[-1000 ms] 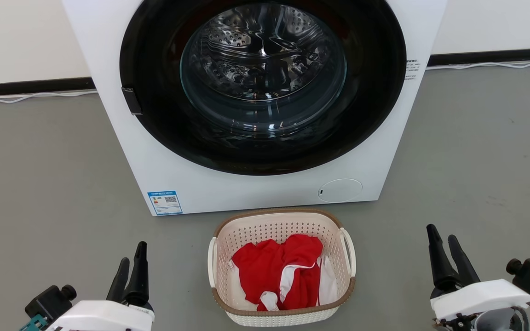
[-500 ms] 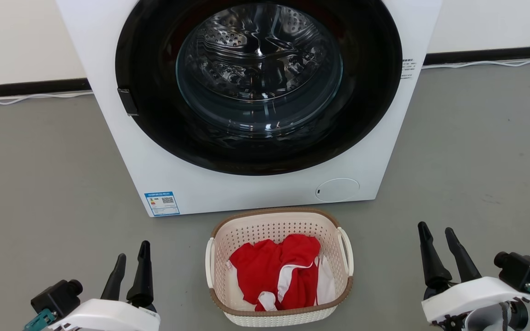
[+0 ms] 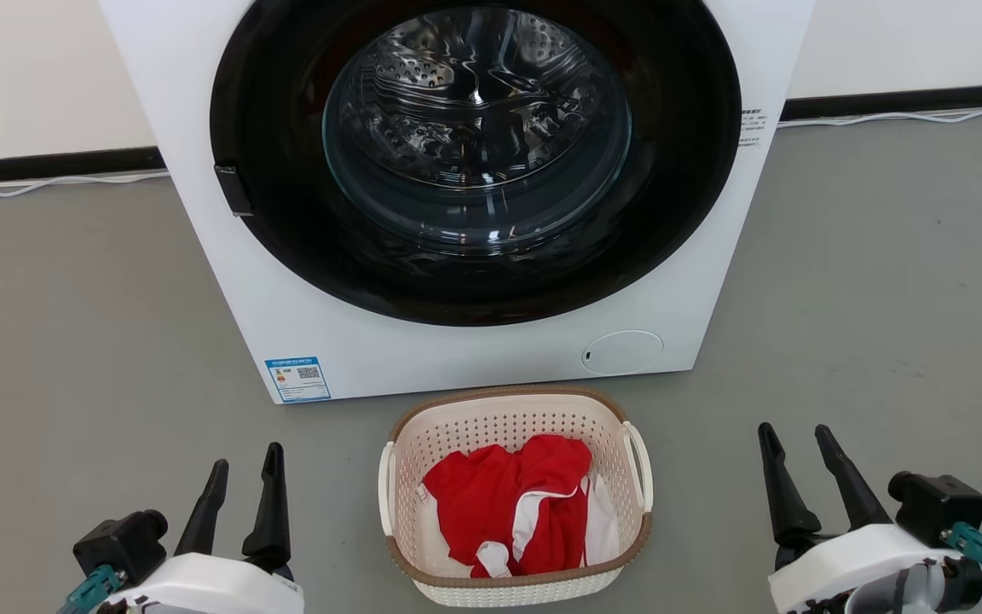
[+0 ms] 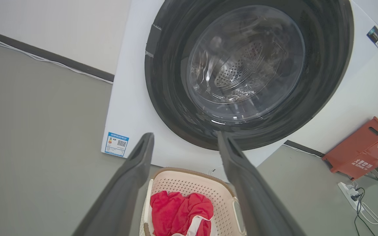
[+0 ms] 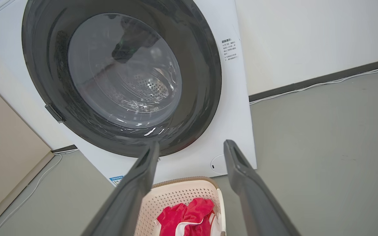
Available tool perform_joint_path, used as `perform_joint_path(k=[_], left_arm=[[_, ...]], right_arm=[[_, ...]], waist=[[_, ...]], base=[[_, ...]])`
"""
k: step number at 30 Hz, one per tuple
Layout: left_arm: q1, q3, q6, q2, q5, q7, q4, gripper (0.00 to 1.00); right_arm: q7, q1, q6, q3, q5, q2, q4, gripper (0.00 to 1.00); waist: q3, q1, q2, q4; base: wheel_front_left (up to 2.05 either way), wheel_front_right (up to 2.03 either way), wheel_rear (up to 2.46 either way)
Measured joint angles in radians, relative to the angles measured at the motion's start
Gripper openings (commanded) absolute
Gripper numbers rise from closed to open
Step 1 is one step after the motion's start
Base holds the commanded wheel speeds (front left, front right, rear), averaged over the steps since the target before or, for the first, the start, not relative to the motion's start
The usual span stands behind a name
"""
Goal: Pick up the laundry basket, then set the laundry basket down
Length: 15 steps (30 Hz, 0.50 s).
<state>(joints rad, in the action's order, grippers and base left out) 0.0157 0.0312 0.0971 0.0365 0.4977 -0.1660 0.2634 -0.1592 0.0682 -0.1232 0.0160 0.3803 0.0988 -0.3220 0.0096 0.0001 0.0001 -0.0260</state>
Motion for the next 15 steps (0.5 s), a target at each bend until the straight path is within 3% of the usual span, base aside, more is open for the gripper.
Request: perform_joint_path(k=[15], left_arm=[[0.0, 0.0, 0.0, 0.001, -0.173, -0.041, -0.002, 1.0]], right_arm=[[-0.044, 0.0, 0.0, 0.015, -0.19, 0.006, -0.01, 1.0]], waist=[[0.002, 0.0, 0.0, -0.008]], base=[[0.0, 0.0, 0.0]])
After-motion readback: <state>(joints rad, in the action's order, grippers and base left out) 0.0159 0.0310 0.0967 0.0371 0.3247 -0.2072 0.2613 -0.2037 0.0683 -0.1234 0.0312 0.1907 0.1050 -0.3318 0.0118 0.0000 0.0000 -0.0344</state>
